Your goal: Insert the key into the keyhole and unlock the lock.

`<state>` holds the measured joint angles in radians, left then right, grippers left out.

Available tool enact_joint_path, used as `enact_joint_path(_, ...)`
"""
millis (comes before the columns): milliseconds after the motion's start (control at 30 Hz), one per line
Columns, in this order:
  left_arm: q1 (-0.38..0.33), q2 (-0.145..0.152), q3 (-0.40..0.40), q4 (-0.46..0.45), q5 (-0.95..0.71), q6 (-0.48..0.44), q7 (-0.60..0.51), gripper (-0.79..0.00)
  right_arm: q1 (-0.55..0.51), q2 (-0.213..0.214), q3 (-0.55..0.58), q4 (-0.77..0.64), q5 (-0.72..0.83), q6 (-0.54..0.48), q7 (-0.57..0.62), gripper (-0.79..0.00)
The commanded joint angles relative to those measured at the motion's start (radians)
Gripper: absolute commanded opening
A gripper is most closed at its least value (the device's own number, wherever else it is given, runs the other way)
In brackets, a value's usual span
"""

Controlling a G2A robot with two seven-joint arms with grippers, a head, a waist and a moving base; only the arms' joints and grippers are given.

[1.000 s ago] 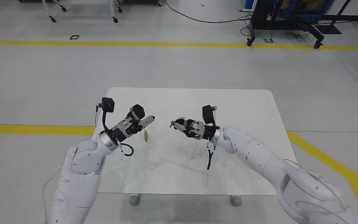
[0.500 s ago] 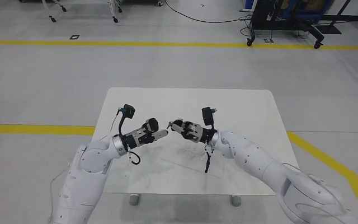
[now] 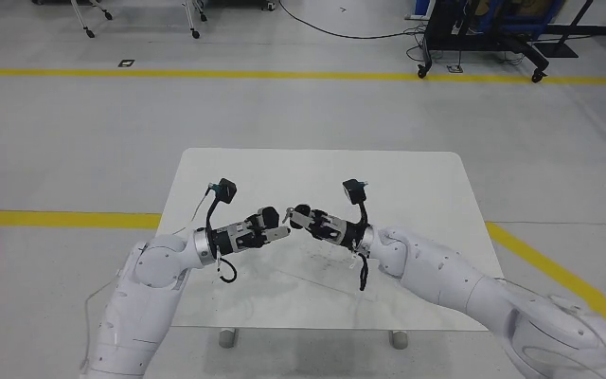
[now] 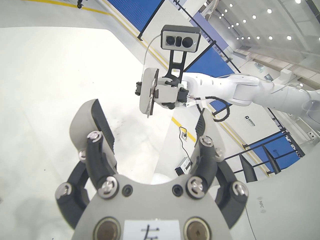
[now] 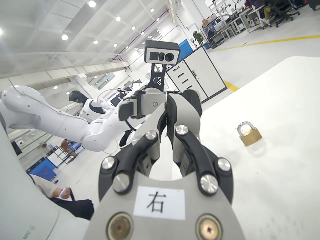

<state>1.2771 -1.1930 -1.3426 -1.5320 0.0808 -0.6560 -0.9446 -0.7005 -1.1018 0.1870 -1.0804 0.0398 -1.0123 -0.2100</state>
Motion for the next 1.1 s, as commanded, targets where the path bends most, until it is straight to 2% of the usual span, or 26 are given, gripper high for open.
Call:
enact_joint_path(0,-0.003,0.002,0.005,0.001,0.002,0.003,0.002,-0.246,-0.004,0.009,0.020,-0.008,0.065,0.000,0.085,-0.785)
enact_joint_path(133,-0.006,0.006,0.016,0.003,-0.013,0.003,0.001,-0.326,-0.024,0.018,0.071,-0.015,0.155,0.000,0.227,-0.785)
enact_joint_path(200,-0.008,0.008,0.022,0.007,-0.033,-0.002,-0.007,-0.397,-0.036,0.018,0.099,-0.011,0.193,0.000,0.291,-0.785)
enact_joint_path(300,-0.012,0.012,0.028,0.012,-0.058,-0.003,-0.018,-0.431,-0.055,0.013,0.143,-0.004,0.246,0.000,0.383,-0.785)
enact_joint_path(533,-0.022,0.018,0.055,0.028,-0.146,0.003,-0.057,-0.440,-0.104,-0.014,0.245,0.007,0.391,0.000,0.615,-0.785)
enact_joint_path(867,-0.054,0.029,0.062,0.065,-0.244,0.015,-0.103,-0.483,-0.147,-0.082,0.388,0.093,0.579,0.000,0.955,-0.785)
enact_joint_path(933,-0.057,0.031,0.067,0.068,-0.243,0.017,-0.103,-0.489,-0.152,-0.095,0.417,0.116,0.596,0.000,1.007,-0.785)
enact_joint_path(1067,-0.065,0.033,0.078,0.074,-0.232,0.027,-0.100,-0.489,-0.161,-0.121,0.444,0.137,0.567,0.000,1.018,-0.785)
